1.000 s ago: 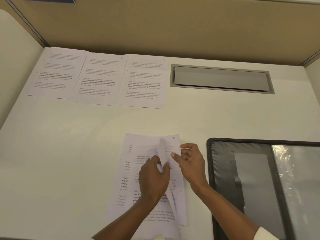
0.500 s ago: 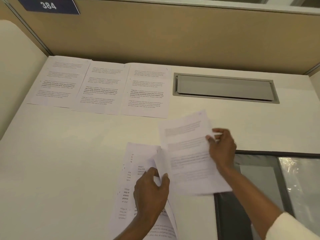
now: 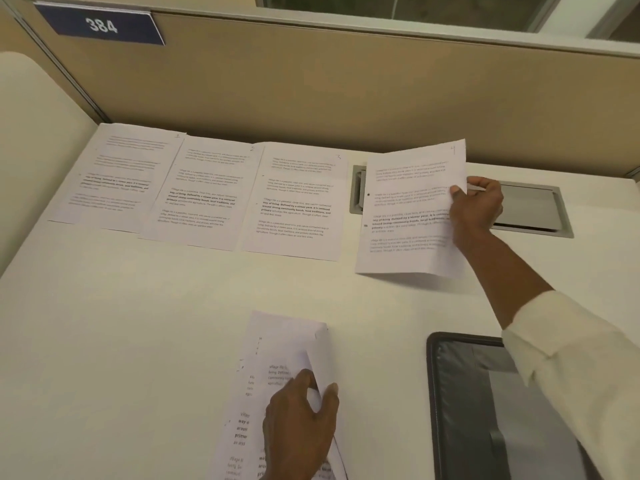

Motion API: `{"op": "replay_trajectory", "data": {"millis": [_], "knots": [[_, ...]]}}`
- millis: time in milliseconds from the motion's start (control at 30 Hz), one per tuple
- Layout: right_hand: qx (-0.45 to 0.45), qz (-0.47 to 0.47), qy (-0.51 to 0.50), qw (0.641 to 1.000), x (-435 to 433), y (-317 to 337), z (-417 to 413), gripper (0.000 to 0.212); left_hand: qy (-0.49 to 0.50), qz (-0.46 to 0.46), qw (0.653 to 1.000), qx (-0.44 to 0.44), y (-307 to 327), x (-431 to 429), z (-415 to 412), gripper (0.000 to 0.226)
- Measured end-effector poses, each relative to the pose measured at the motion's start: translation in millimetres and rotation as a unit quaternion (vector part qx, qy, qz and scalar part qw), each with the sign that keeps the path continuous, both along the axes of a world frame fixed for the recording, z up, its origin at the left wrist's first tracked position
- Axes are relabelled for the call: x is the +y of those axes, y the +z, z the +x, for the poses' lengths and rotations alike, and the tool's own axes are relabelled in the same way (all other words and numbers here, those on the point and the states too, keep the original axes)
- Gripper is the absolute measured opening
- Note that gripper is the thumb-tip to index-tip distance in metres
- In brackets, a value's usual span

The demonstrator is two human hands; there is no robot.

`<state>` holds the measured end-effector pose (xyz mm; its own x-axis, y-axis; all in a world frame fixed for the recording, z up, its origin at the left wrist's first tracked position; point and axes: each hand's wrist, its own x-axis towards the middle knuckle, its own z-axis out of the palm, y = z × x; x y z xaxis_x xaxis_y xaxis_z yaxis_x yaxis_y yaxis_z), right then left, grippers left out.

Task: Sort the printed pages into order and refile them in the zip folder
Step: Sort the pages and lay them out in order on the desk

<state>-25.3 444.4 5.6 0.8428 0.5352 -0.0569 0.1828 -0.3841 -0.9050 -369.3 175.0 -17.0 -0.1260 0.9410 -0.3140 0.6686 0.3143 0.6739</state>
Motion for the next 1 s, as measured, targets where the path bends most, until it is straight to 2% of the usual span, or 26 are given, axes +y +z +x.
{"op": "replay_trajectory", "data": {"millis": [133, 333, 567, 667, 833, 1000], "knots": [[0.034, -0.019, -0.009, 0.999, 23.9, -16.5, -6.9, 0.031, -0.006, -0.007, 1.000, -0.010, -6.4, 1.7, -2.6, 0.034], [0.020, -0.061, -0.003, 0.998, 39.6, -36.5, -16.8, 0.033, -0.027, -0.003, 0.999, -0.040, -12.7, 2.8, -4.4, 0.025], [-0.025, -0.103, 0.005, 0.994, 43.9, -48.3, -16.3, 0.039, -0.032, -0.004, 0.999, -0.044, -16.5, 5.8, -4.8, 0.040], [-0.036, -0.115, 0.001, 0.993, 41.7, -52.1, -13.7, 0.043, -0.045, -0.026, 0.998, -0.034, -12.6, 7.2, -2.5, 0.026], [-0.047, -0.124, 0.021, 0.991, 39.1, -54.3, -8.4, 0.049, -0.053, -0.043, 0.997, -0.034, -9.5, 6.5, -1.3, 0.032], [-0.067, -0.135, 0.015, 0.988, 40.2, -57.2, -8.0, 0.049, -0.049, -0.031, 0.998, -0.036, -8.5, 5.5, -0.4, 0.021]]}}
